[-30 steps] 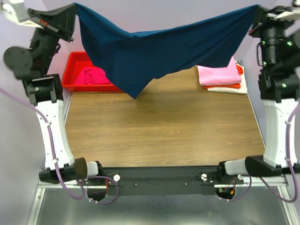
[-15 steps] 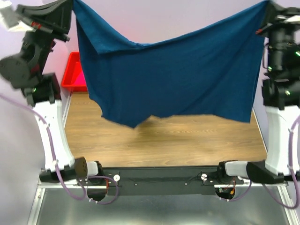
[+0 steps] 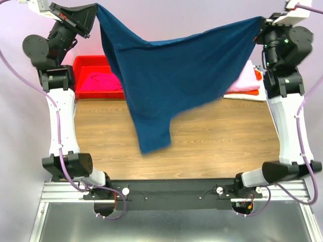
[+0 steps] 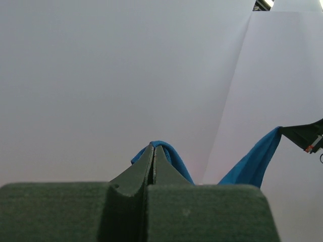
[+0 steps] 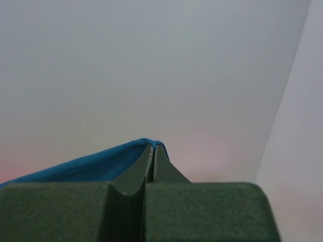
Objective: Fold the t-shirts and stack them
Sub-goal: Flatten the tshirt out
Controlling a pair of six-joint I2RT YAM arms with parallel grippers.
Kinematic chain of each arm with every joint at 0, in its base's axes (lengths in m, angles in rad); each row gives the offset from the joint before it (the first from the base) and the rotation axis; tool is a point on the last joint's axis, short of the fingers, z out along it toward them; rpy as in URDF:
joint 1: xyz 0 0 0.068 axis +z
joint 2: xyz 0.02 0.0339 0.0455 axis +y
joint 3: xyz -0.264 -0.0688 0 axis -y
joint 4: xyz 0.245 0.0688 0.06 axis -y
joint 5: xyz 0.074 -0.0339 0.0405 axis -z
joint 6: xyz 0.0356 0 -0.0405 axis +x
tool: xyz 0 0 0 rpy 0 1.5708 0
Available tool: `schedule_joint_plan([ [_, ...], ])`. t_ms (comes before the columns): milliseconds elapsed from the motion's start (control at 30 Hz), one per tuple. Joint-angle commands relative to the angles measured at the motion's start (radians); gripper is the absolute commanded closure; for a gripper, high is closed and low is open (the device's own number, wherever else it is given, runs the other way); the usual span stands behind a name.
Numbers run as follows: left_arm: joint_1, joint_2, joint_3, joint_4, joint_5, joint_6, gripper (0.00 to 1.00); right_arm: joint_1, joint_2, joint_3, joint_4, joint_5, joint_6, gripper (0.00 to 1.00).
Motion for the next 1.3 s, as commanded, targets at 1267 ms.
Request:
schedule_joint_plan([
  [1267, -0.069, 0.216, -0.121, -0.264, 0.14, 0.173, 0.9, -0.002, -0.133, -0.532, 0.157, 0.287, 0.15, 1.0],
])
